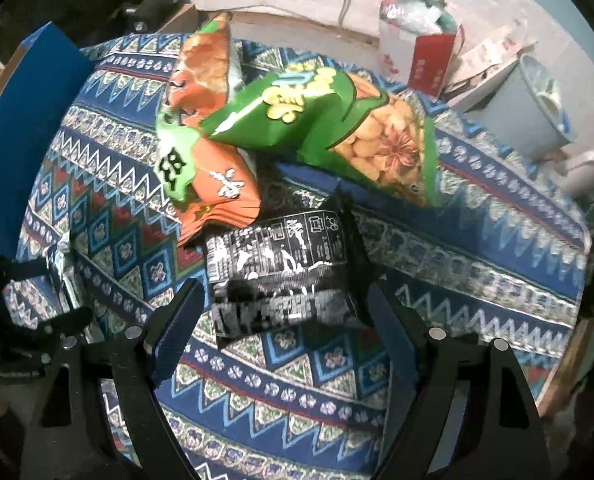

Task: Organize snacks
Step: 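Grasp the black snack bag with the right gripper while the left grasps the silver bag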

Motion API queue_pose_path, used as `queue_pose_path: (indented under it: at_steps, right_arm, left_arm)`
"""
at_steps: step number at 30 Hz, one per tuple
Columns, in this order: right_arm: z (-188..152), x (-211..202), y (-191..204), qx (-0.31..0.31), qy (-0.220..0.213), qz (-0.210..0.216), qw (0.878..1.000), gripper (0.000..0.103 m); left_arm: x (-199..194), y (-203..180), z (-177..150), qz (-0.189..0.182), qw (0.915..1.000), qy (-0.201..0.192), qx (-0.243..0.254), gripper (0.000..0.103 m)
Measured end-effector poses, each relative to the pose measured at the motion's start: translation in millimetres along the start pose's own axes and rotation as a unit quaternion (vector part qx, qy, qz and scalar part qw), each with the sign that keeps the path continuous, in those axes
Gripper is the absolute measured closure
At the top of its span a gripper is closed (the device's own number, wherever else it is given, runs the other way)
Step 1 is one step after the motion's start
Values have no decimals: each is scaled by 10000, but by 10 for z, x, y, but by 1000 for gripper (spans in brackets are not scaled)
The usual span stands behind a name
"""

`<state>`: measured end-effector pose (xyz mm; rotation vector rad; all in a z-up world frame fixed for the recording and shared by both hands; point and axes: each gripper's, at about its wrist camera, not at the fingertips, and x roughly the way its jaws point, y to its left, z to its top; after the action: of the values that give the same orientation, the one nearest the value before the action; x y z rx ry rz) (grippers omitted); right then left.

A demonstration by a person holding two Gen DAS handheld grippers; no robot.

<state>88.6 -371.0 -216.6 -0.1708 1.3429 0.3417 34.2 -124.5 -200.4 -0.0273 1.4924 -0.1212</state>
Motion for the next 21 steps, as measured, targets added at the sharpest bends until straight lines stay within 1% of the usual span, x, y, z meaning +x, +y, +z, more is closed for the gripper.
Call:
queue_pose_path:
  at_steps: [1,2,3,4,5,6,9,12,16,18,21]
  right_arm:
    - [18,50,-31,21,39,40,10000,20]
    - [32,93,-51,31,68,50,10000,20]
    - [45,146,-66,27,101,93,9999,20]
    - [52,187,-71,18,128,139,9998,20]
    - [52,229,-56,-13,159,155,9998,20]
    - [47,256,-24,-42,177,159,9997,19]
    - [20,321,66,-261,252,105,9993,19]
    - [-42,359,180,-437,296,-68,9986,18]
    - [-57,455,316,-698,367,-464,9958,17]
    - [-47,500,343,-768,359,-627,9944,17]
    - [-9,496,321,-629,256,-599,9959,17]
  left_arm:
    - [16,-63,15,7,10000,-25,57,18]
    - [0,-142,33,7,9999,-55,112,23]
    - [-1,-168,34,16,9998,-95,171,32]
    - [-4,-205,48,-7,9997,-133,222,37]
    - [2,-241,66,-77,9996,-126,255,46]
    - [1,-304,84,-122,9995,-107,269,51]
    - [7,-337,114,-223,9991,-103,358,59]
    - [4,-395,173,-131,9984,-179,513,66]
    - [-91,-389,263,216,9956,-455,791,67]
    - [-122,-412,304,272,9945,-481,888,67]
    - [-82,-436,317,280,9941,-408,962,67]
